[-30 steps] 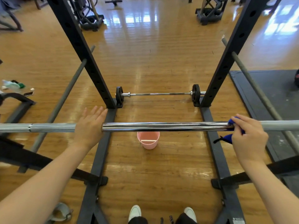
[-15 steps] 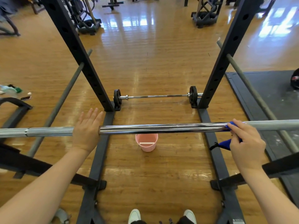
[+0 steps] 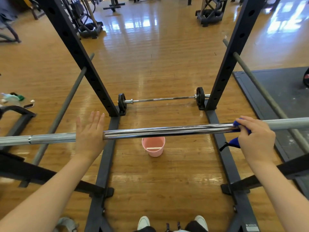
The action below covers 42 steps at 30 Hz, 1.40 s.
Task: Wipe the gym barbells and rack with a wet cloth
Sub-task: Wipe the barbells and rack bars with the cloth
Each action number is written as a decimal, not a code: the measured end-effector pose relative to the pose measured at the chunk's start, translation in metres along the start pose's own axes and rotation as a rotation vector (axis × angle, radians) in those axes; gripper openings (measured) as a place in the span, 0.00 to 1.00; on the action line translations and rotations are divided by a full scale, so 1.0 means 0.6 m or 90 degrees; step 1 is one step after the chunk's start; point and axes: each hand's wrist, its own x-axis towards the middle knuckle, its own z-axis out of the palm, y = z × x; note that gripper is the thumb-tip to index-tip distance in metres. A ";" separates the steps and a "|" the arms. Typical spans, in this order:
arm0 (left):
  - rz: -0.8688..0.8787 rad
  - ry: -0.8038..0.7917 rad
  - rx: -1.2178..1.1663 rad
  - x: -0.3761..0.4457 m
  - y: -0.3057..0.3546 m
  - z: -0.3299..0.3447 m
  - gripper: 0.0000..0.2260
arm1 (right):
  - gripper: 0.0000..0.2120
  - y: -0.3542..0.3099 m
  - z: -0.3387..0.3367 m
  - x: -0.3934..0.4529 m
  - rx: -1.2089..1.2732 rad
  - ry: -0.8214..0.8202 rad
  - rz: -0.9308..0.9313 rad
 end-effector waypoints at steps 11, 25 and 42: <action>0.065 -0.097 0.004 0.017 -0.011 -0.007 0.17 | 0.11 -0.010 0.010 -0.034 0.002 0.046 -0.023; 0.078 -0.072 -0.030 0.019 -0.019 0.001 0.26 | 0.11 -0.008 0.009 -0.023 -0.008 -0.005 -0.055; 0.092 0.028 -0.074 0.017 -0.007 -0.004 0.21 | 0.11 -0.016 0.019 -0.022 0.010 0.003 -0.005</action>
